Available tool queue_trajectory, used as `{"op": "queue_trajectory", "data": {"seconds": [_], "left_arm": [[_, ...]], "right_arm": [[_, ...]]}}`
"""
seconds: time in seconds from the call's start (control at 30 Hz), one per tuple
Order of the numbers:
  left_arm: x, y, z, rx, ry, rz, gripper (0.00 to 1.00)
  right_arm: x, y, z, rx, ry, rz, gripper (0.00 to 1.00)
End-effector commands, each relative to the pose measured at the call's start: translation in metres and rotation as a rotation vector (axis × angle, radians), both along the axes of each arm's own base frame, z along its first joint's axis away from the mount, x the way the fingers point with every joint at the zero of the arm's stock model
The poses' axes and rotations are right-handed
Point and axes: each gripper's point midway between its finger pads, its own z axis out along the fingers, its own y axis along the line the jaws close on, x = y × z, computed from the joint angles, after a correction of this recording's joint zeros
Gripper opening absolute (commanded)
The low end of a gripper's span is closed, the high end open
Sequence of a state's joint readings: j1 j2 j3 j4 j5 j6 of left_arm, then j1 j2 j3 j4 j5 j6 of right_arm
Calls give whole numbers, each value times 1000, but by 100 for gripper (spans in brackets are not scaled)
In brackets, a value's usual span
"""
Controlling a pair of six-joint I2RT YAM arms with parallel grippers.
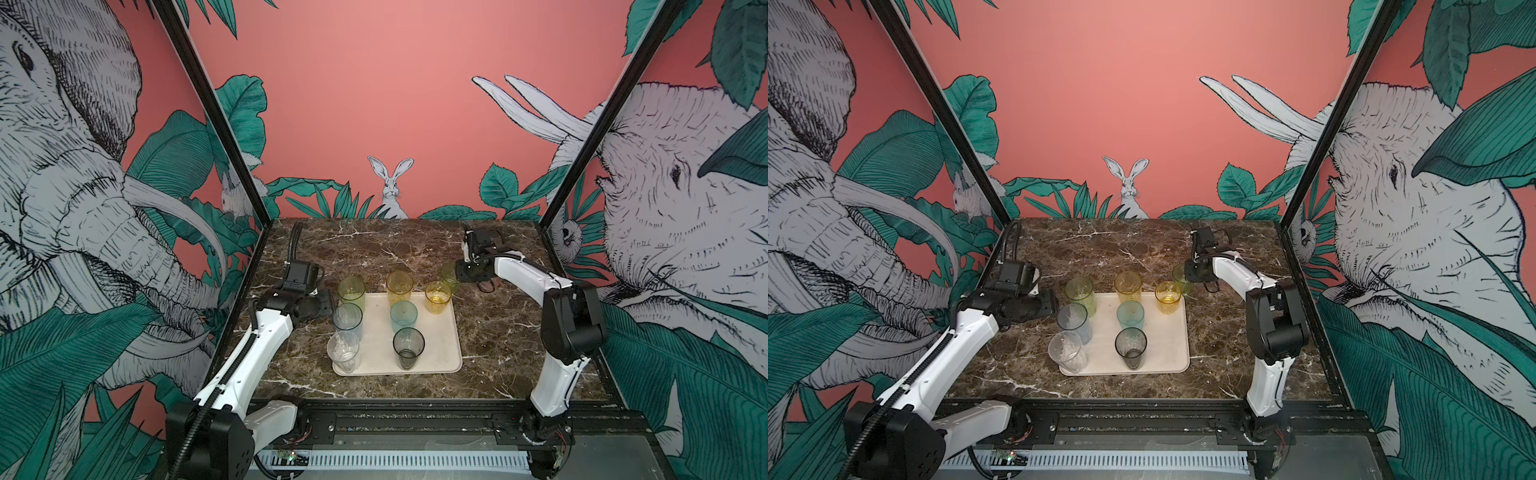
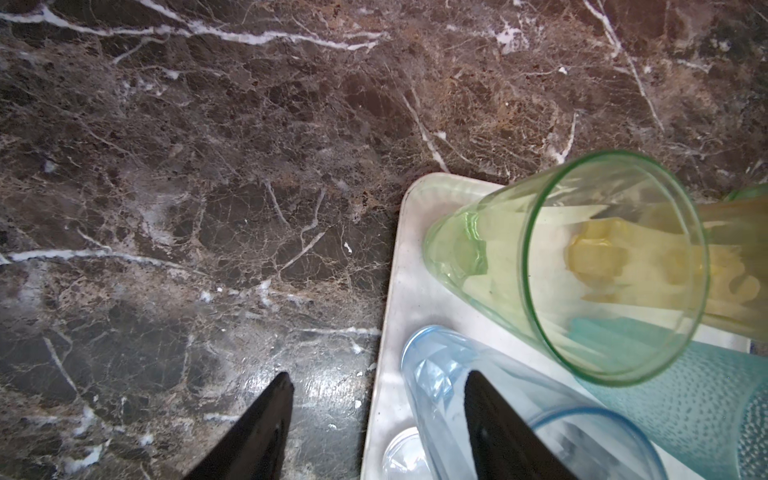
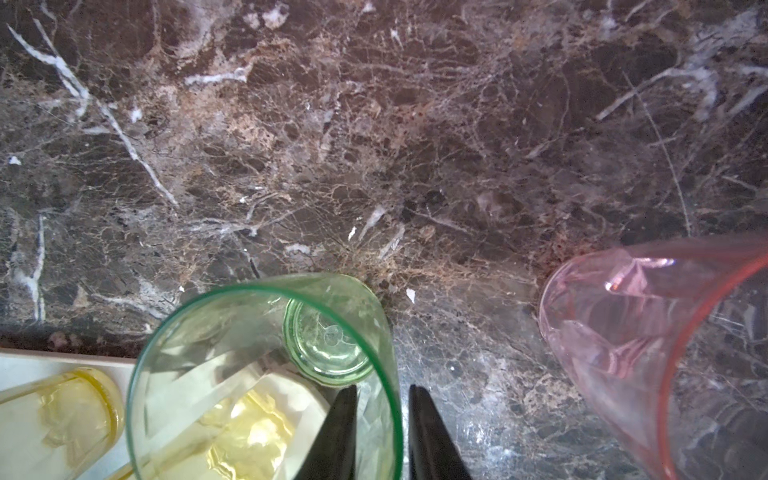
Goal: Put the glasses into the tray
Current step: 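Move the right gripper over the green cup beside the tray and lower into it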
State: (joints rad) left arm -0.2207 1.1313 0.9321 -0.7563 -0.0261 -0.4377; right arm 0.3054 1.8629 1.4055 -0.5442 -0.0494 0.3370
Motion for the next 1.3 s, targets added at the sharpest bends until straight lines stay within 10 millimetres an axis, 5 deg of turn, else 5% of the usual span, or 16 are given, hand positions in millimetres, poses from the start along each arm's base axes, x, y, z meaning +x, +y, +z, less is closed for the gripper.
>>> {"op": "queue_trajectory", "data": {"seconds": [0.0,0.53,0.93,1.27], "left_arm": [[0,2,3,-10,-13,17,67],[-3,3,-3,-4,-5,20,67],[-3,3,-4,-4,-4,19,67],[-4,4,-4,2,-4,20,67]], "right_arm": [[7,0,4,6,-18,-7,20],[6,-7,9,-22,-28,-9,0],[2,-16,35,-55,-86,-23,0],[-23,-32,76,-68,-165,-49,0]]}}
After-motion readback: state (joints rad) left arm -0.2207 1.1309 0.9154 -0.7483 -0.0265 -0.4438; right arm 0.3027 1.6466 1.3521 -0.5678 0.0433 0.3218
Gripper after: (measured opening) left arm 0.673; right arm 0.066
